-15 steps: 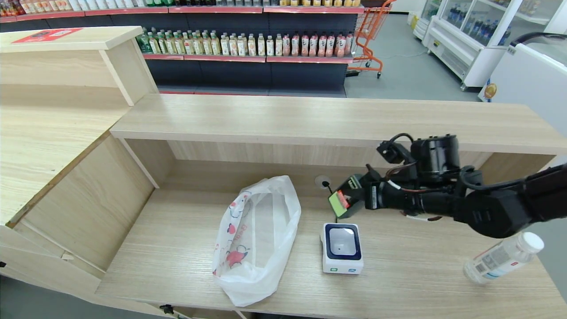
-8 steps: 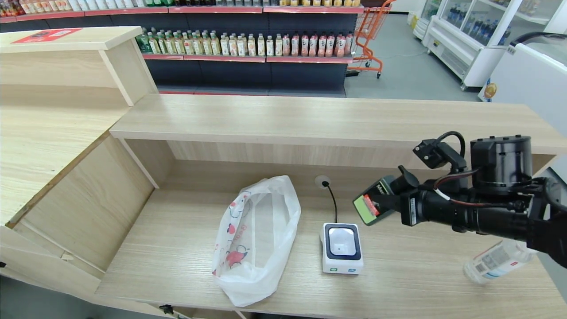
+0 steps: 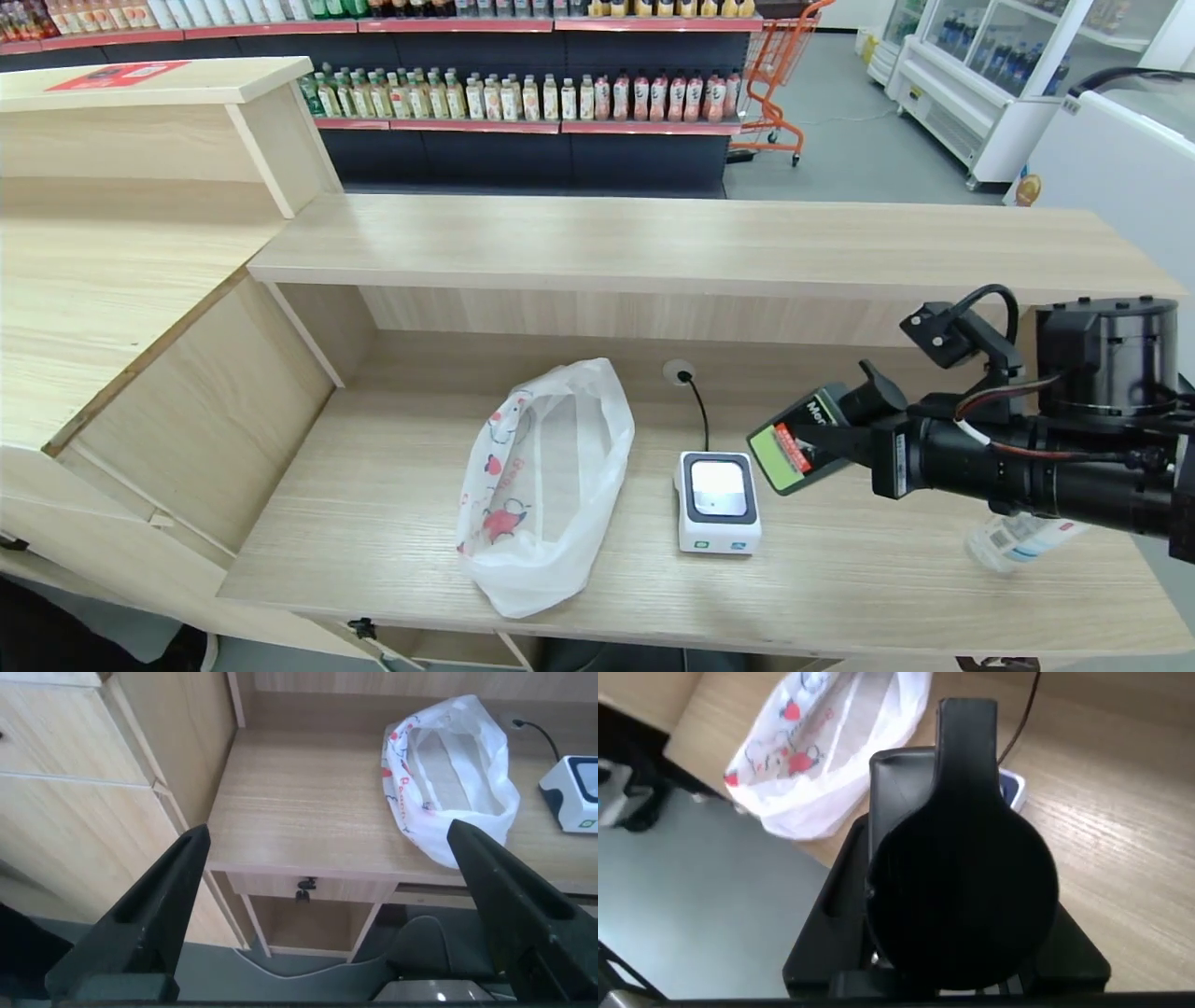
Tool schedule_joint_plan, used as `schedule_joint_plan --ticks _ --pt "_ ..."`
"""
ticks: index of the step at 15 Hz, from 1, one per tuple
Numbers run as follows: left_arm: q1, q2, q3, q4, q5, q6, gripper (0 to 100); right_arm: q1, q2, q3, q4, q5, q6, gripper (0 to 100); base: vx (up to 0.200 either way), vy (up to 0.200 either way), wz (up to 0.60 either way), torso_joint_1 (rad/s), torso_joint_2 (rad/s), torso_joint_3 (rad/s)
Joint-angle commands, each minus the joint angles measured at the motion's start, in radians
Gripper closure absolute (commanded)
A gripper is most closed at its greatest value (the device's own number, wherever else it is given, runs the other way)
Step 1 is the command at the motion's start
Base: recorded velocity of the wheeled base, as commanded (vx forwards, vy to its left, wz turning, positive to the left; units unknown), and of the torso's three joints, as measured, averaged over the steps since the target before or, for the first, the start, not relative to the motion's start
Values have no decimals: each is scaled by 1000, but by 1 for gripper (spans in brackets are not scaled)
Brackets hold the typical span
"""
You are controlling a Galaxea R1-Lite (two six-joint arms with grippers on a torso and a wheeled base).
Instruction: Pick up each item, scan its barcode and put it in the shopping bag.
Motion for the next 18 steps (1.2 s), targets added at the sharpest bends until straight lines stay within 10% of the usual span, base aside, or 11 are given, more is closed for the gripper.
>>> schedule_joint_plan --ticks 1,9,18 --pt "-1 1 0 0 1 0 0 5 27 -11 2 22 27 100 0 200 0 27 2 -2" --pt "-1 1 0 0 1 -3 0 24 311 -120 -30 -2 1 100 0 75 0 3 2 0" --pt "-1 1 0 0 1 -3 0 139 685 -239 -469 -16 -203 100 0 0 0 0 0 0"
